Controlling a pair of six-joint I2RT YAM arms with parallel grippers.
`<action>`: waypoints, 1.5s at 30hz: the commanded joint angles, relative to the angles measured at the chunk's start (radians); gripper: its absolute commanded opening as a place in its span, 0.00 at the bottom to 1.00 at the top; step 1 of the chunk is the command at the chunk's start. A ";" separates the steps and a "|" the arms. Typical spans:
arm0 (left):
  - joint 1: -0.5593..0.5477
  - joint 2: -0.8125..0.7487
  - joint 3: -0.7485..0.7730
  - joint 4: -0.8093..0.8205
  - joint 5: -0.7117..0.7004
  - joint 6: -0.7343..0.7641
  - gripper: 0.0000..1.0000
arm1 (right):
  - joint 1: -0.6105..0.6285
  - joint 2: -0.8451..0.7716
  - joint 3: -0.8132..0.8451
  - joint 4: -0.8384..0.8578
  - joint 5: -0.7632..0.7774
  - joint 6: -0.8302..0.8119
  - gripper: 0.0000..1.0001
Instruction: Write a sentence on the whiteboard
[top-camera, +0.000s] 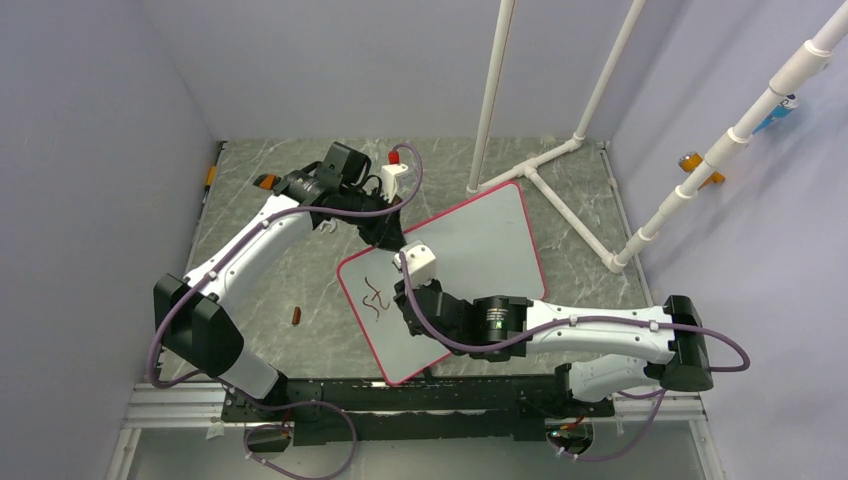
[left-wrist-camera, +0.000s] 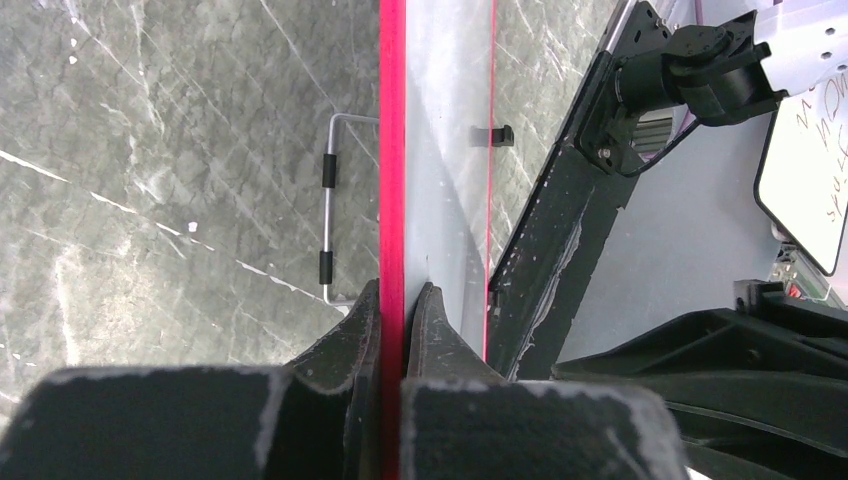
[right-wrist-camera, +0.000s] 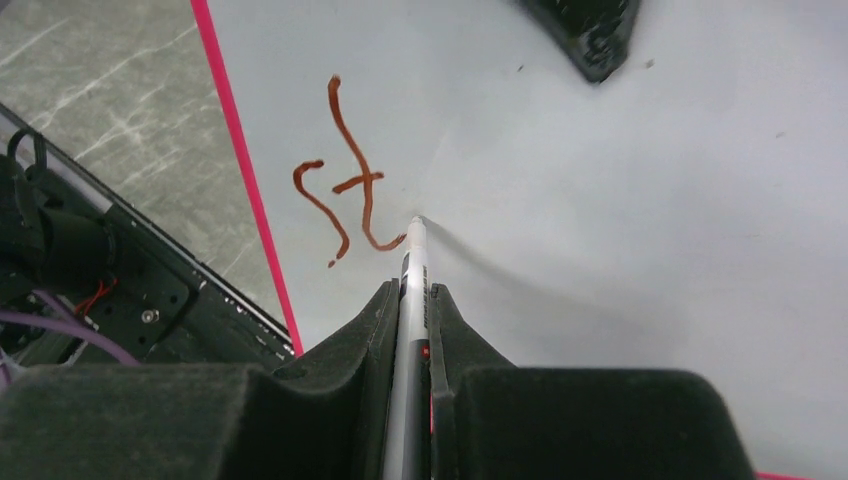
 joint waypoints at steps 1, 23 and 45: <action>0.010 -0.018 -0.008 0.070 -0.370 0.147 0.00 | 0.024 -0.018 0.097 -0.048 0.120 -0.035 0.00; 0.004 -0.033 -0.009 0.071 -0.388 0.134 0.00 | 0.037 -0.226 -0.058 0.116 0.031 -0.235 0.00; -0.020 -0.006 -0.003 0.056 -0.425 0.127 0.00 | 0.092 -0.048 -0.075 0.298 0.127 -0.324 0.00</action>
